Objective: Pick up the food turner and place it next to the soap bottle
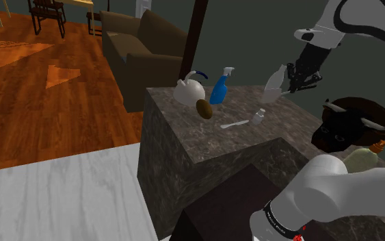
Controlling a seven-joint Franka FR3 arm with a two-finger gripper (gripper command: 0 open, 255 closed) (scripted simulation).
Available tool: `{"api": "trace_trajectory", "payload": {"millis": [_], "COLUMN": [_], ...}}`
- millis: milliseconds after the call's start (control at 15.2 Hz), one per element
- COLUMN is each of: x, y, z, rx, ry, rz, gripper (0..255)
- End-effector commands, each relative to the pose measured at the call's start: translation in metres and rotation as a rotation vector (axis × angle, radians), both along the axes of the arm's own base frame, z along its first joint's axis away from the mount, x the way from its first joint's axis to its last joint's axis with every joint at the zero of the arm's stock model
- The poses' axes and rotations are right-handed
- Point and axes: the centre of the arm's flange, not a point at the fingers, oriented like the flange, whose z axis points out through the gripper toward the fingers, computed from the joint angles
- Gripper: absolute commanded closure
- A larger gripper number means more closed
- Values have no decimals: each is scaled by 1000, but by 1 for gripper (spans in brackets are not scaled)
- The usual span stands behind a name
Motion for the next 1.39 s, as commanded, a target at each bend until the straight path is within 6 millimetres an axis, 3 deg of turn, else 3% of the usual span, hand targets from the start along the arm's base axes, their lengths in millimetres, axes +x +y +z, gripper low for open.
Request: {"api": "trace_trajectory", "payload": {"millis": [0,1320], "x": [-20,-242], "y": [-12,-154], "z": [2,2], "rx": [0,0], "ry": [1,1], "rz": [1,1], "gripper": [255,255]}}
